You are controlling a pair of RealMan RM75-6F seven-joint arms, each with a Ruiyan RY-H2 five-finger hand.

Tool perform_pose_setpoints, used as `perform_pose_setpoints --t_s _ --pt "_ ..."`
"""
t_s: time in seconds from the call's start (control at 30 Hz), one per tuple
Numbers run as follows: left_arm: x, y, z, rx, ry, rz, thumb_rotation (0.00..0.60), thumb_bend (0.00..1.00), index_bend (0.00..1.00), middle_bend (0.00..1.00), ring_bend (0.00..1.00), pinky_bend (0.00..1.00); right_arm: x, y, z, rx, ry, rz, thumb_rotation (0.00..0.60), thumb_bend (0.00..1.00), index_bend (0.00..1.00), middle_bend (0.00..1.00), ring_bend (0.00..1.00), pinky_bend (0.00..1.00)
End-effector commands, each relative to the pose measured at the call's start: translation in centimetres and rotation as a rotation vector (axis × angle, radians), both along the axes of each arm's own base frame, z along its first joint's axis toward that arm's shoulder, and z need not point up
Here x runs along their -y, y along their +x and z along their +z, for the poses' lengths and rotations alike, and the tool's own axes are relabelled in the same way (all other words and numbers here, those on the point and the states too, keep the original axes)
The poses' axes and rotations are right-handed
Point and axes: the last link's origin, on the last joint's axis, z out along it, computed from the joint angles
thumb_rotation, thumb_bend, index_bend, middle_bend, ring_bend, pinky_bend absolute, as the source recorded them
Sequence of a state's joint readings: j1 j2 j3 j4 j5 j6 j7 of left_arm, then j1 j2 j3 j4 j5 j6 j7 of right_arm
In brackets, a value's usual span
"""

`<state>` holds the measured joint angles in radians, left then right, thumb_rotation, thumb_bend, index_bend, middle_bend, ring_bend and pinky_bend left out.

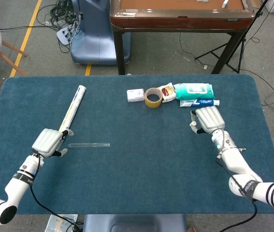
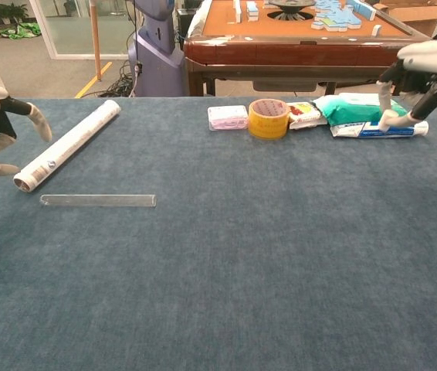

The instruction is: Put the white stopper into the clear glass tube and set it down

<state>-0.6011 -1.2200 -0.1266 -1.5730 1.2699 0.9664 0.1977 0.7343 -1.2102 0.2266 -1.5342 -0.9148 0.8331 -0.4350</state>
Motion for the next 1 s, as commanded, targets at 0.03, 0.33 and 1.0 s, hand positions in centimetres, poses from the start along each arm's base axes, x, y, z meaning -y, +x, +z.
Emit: perform_pose_setpoints --t_s 0.03,0.33,1.0 --pt "-0.7 0.7 -0.9 -0.022 -0.012 -0.03 0.6 0.23 0.33 0.86 0.88 0.91 -0.4 0.1 3.1 0.007 -0.049 -0.015 0.6 0.34 0.56 0.89 0.91 0.84" --pt "-2.1 2.3 -4.3 -0.106 -0.037 -0.064 0.6 0.23 0.33 0.86 0.88 0.91 -1.4 -0.9 6.6 0.015 -0.102 -0.06 0.6 0.34 0.56 0.89 0.91 0.84" --pt "-3.3 3.3 -10.0 -0.157 -0.015 0.055 0.6 0.23 0.45 0.93 0.93 0.96 -2.5 -3.1 6.9 0.022 -0.103 -0.105 0.6 0.34 0.56 0.88 0.91 0.84"
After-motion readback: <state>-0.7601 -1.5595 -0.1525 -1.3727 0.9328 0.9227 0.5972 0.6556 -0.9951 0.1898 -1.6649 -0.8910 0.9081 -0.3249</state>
